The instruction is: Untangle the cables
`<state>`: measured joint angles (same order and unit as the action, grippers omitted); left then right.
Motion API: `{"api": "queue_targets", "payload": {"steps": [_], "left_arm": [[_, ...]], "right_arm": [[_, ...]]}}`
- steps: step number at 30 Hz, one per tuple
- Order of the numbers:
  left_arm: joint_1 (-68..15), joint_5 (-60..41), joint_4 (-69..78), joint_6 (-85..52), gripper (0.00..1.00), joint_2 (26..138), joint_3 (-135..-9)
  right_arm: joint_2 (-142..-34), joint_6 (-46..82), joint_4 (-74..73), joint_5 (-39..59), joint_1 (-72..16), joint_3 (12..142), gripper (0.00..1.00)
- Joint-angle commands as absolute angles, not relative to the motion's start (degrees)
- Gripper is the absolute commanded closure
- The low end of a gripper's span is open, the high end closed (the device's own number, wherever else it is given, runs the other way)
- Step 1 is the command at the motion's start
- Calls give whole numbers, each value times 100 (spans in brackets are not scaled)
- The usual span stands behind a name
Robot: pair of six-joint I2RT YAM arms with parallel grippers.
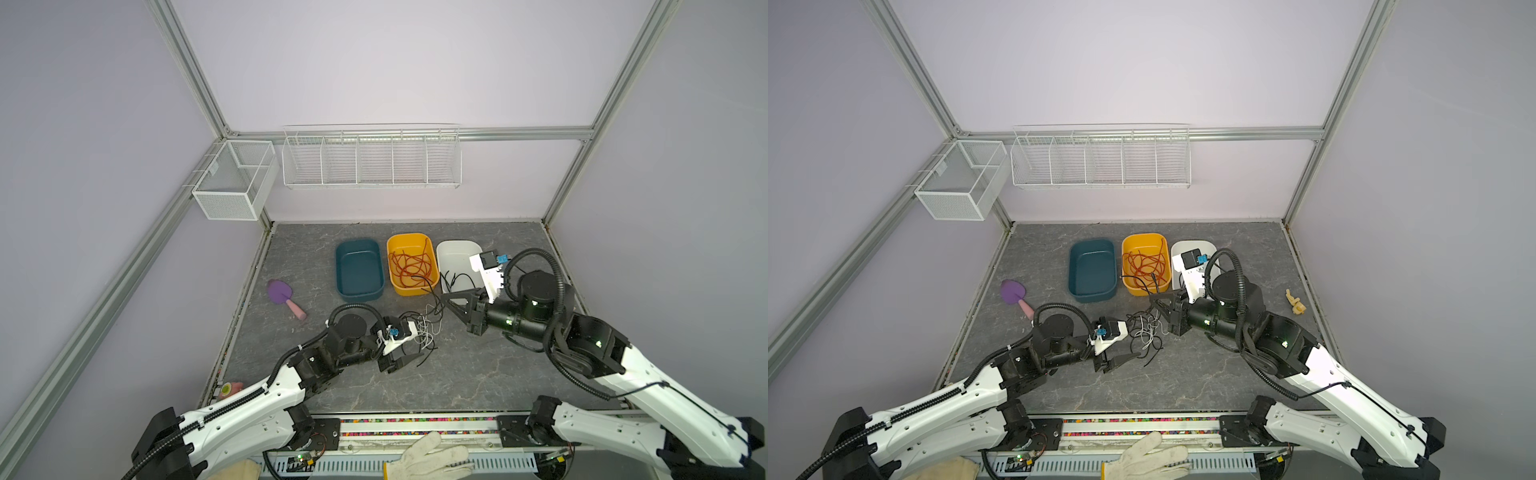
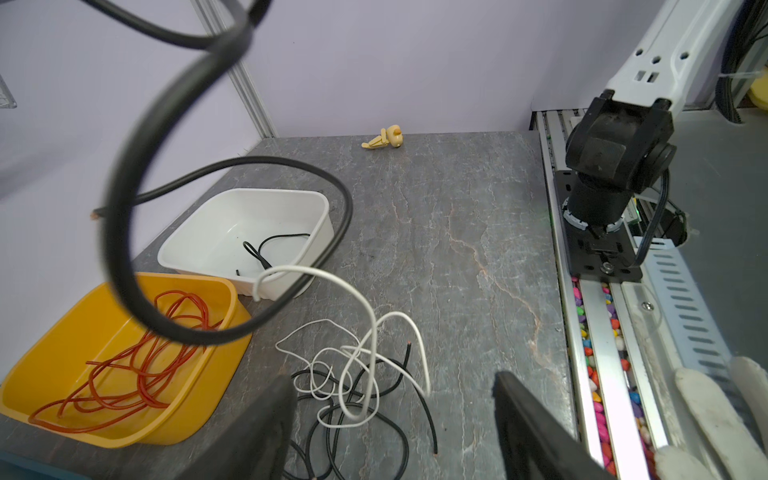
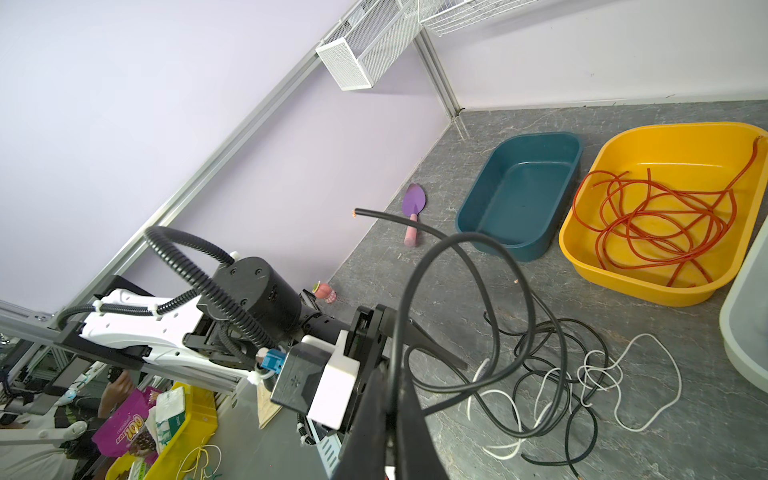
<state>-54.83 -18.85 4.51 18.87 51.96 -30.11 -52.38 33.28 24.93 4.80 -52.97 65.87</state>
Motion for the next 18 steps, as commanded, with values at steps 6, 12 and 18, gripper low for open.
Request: {"api": "queue_targets", "payload": {"steps": [6, 12, 18], "left_arm": [[-5546, -1851, 1146, 1650, 46, 5469, -3008], [-5572, -1823, 1292, 1612, 58, 5620, -2989], [-5572, -1762, 1305, 1610, 70, 5610, -2964]], "right_arm": [[-5138, 3499, 2357, 659, -5285, 6802, 93], [-5142, 3515, 2391, 678, -5282, 6846, 93], [-5172, 3534, 2394, 688, -5291, 6890, 93]]}}
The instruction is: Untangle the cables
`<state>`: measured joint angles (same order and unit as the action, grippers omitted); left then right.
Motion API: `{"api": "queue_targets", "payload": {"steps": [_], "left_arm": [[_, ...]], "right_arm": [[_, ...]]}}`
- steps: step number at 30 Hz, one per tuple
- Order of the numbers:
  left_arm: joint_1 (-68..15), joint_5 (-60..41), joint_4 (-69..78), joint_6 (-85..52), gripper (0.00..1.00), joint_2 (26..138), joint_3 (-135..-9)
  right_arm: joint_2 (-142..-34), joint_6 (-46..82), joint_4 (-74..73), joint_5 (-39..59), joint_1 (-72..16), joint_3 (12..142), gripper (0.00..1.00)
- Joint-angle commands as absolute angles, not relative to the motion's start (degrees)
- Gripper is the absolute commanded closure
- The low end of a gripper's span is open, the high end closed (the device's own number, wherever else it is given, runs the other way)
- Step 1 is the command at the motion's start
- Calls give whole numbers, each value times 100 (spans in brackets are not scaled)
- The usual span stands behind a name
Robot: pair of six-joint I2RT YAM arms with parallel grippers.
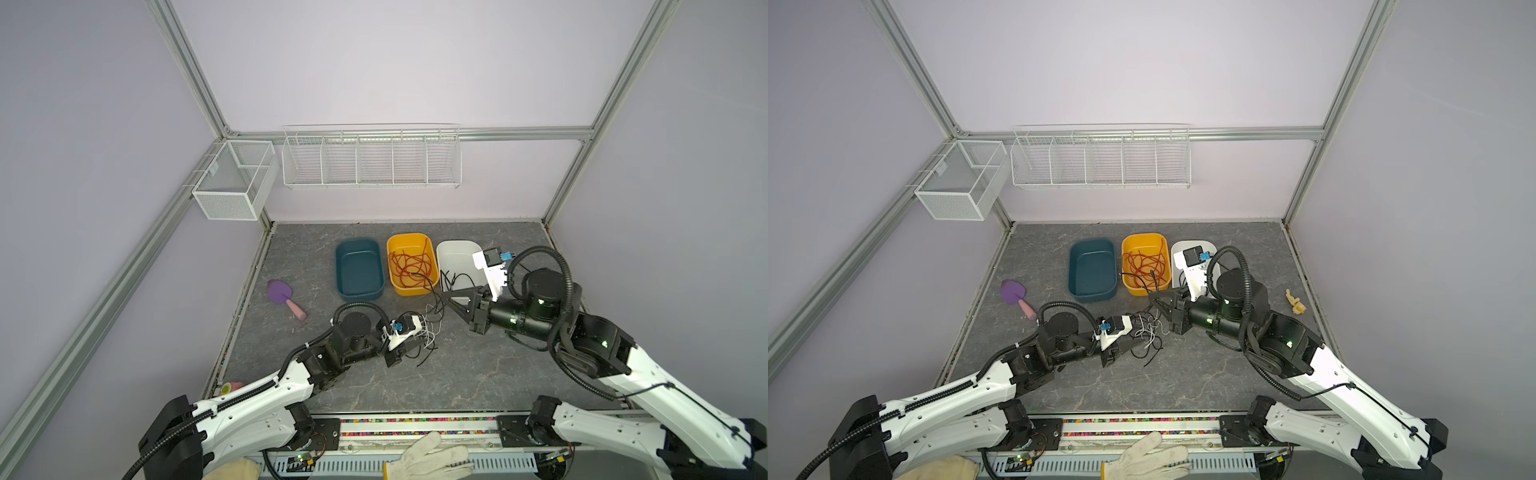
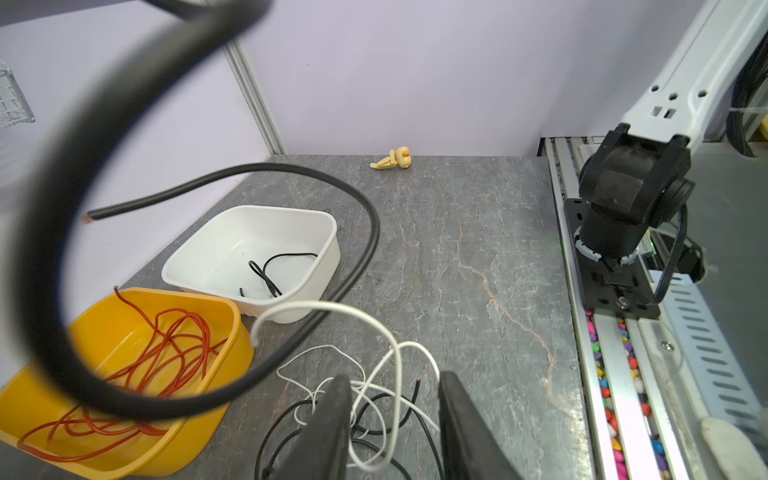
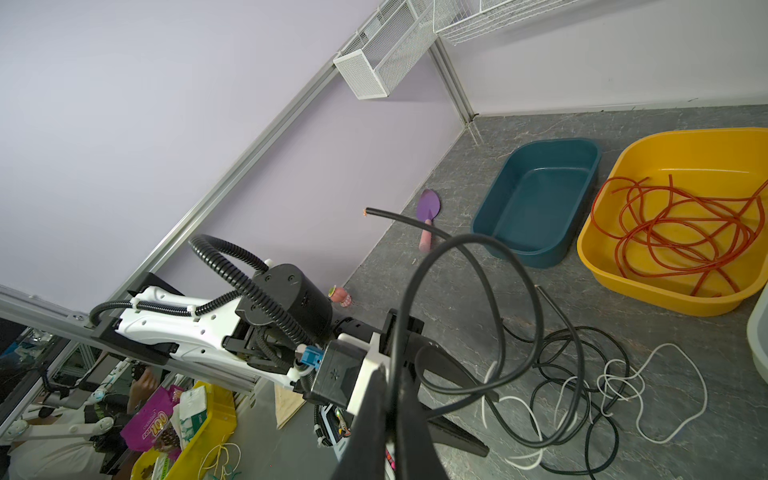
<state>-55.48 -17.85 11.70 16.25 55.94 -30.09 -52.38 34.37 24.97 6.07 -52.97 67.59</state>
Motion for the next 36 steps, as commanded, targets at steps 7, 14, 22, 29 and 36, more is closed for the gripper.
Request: {"api": "queue_targets", "payload": {"steps": [7, 14, 22, 29, 36], "left_arm": [[-5572, -1846, 1266, 1560, 83, 5676, -2944], [-5572, -1879, 1233, 1551, 91, 5706, -2980], [-5572, -1845, 1049, 1565, 100, 5722, -3047], [-5581, -1870, 910, 1503, 100, 5690, -3067], [-5802, -1907, 632, 1433, 100, 5517, -3079]], "right_arm": [[-5162, 3533, 2434, 662, -5298, 6933, 93], [-5138, 3520, 2468, 628, -5292, 6952, 93], [-5094, 3490, 2506, 559, -5295, 6952, 93], [-5003, 3346, 2719, 225, -5291, 6987, 93], [-5023, 3182, 3118, -489, -5265, 6992, 93]]}}
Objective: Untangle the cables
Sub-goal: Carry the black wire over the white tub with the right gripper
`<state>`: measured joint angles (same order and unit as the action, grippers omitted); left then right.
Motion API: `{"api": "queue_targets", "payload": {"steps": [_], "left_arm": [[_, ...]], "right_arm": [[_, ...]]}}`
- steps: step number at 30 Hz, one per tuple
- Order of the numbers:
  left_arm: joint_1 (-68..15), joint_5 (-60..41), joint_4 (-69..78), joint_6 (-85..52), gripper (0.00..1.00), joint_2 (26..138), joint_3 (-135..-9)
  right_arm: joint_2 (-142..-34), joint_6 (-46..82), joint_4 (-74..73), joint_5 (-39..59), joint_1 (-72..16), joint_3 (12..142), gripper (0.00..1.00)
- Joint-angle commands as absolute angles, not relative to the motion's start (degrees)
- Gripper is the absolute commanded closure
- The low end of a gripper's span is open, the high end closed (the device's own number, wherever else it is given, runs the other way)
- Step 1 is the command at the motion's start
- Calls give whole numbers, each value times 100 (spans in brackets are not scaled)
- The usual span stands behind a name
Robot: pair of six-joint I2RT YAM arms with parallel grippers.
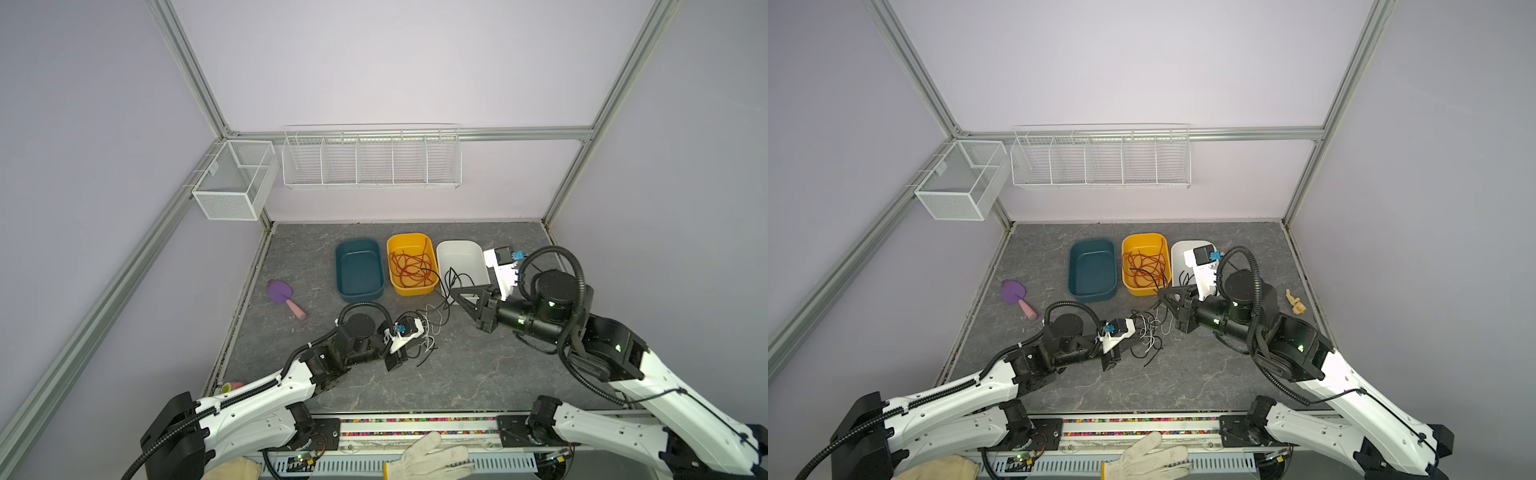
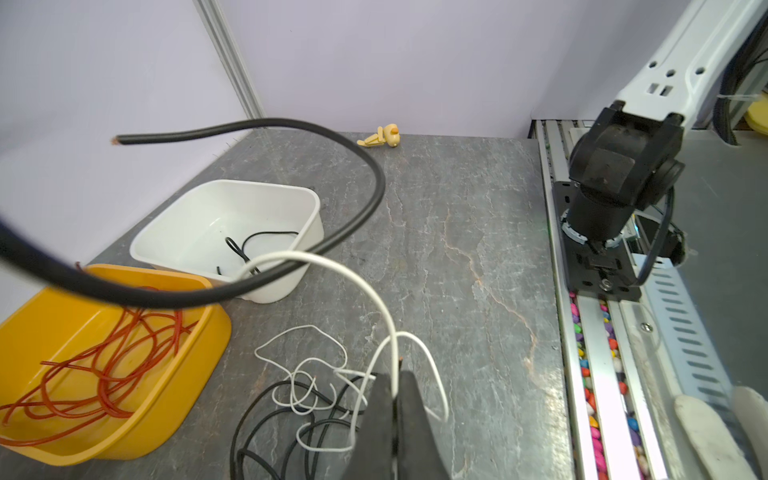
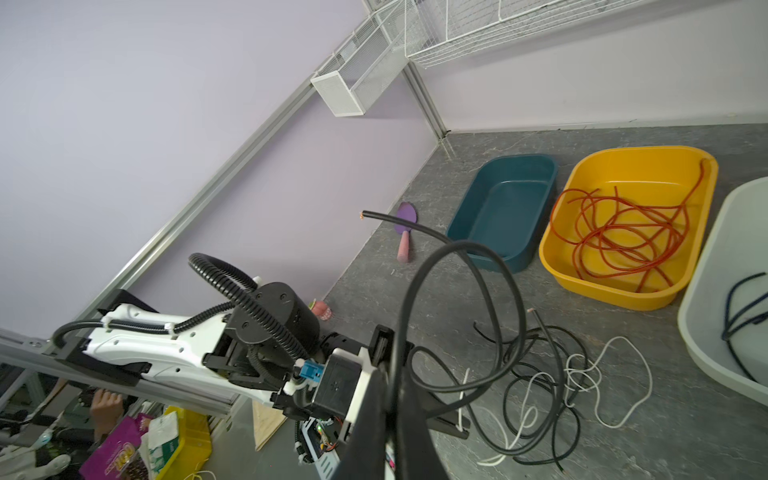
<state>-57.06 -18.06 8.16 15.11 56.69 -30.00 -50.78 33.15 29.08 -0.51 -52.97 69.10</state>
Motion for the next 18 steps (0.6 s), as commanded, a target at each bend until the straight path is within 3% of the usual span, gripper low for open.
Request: {"api": "queue_targets", "payload": {"steps": [1, 10, 18], "left_arm": [[-5834, -1915, 571, 1421, 100, 5444, -3068], [-5897, -2026, -171, 1351, 100, 4691, -3088], [-5894, -2235, -735, 1392, 100, 4128, -3154]], "right_arm": [[-5038, 3158, 3135, -546, -5257, 6971, 93], [-5196, 3032, 3208, -826, -4794, 6718, 93], [-5488, 3111, 3058, -303, -3869, 6323, 93]]}}
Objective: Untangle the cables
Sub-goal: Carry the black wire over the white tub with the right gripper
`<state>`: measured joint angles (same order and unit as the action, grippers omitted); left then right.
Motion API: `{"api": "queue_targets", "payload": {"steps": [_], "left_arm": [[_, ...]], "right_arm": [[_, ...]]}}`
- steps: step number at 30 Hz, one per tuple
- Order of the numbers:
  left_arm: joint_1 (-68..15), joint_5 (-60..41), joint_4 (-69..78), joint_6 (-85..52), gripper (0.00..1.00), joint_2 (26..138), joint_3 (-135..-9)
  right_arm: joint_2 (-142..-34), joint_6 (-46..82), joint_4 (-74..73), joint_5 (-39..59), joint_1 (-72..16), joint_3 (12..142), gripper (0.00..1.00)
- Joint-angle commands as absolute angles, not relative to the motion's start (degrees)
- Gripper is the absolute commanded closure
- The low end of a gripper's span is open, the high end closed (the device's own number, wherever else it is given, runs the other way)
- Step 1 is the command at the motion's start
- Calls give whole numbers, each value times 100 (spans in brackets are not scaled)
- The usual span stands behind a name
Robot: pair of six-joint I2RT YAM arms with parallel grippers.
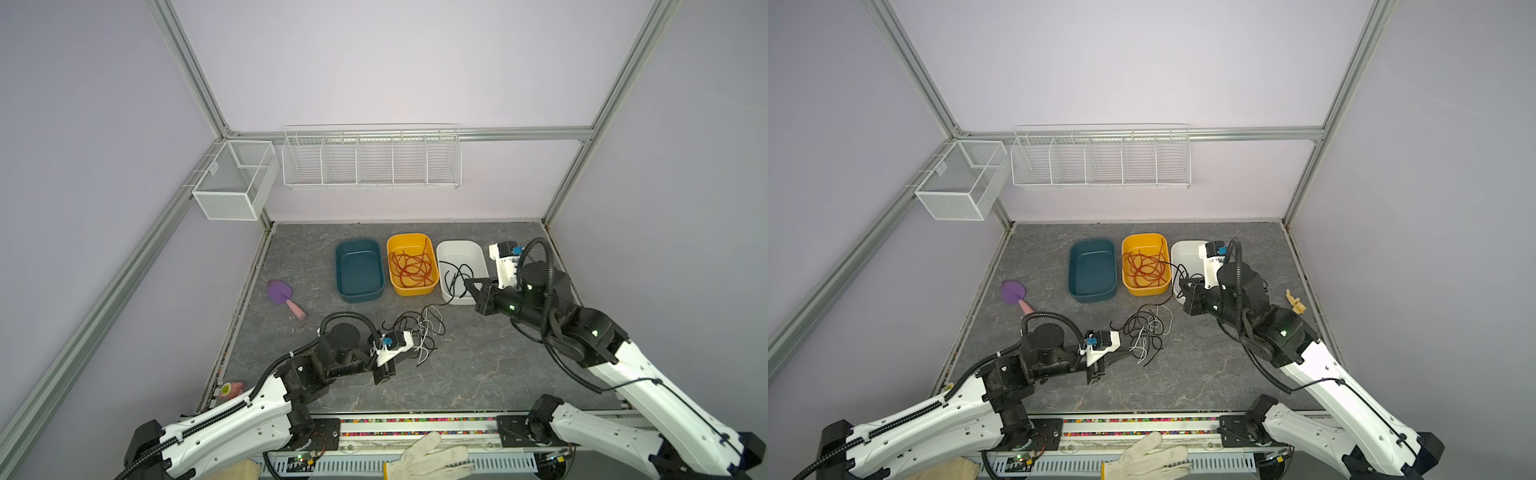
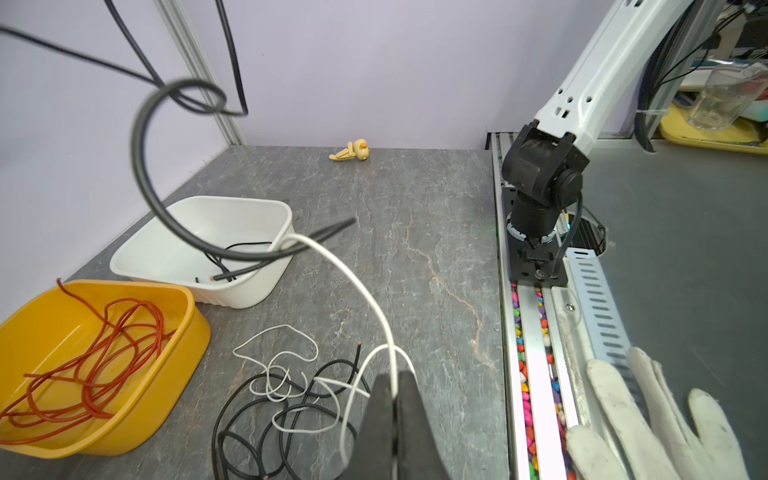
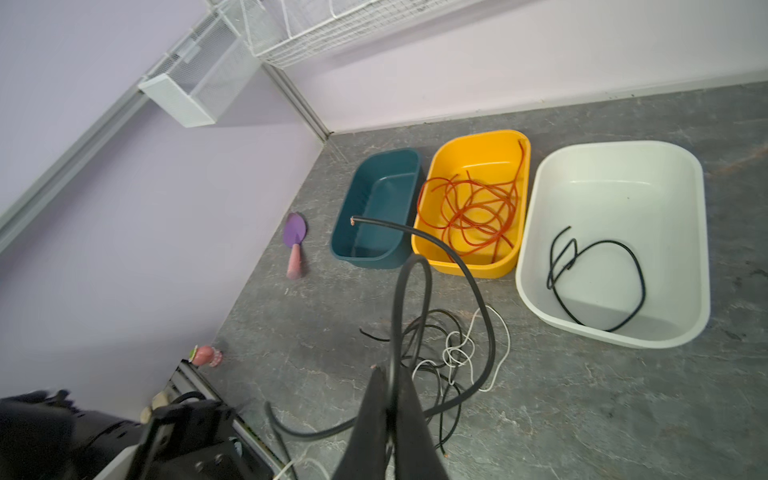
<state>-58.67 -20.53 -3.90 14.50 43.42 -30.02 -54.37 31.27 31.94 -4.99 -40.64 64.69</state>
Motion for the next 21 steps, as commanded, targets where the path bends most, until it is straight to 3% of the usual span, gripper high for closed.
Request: {"api": "queue_targets", "payload": {"steps": [1, 12, 21], "left_arm": [[-5898, -2234, -829, 1428, 100, 4097, -3180], [-5902, -2146, -1348, 1673, 100, 3788, -3278], [-5897, -1862, -1480, 1985, 100, 4501, -3516]], "right_arm": [[-5518, 3092, 3047, -305, -3793, 6298, 93], [-5762, 3173, 3020, 234, -2797, 6029, 94], [-5851, 2877, 3159, 87, -2694, 6505, 93]]}}
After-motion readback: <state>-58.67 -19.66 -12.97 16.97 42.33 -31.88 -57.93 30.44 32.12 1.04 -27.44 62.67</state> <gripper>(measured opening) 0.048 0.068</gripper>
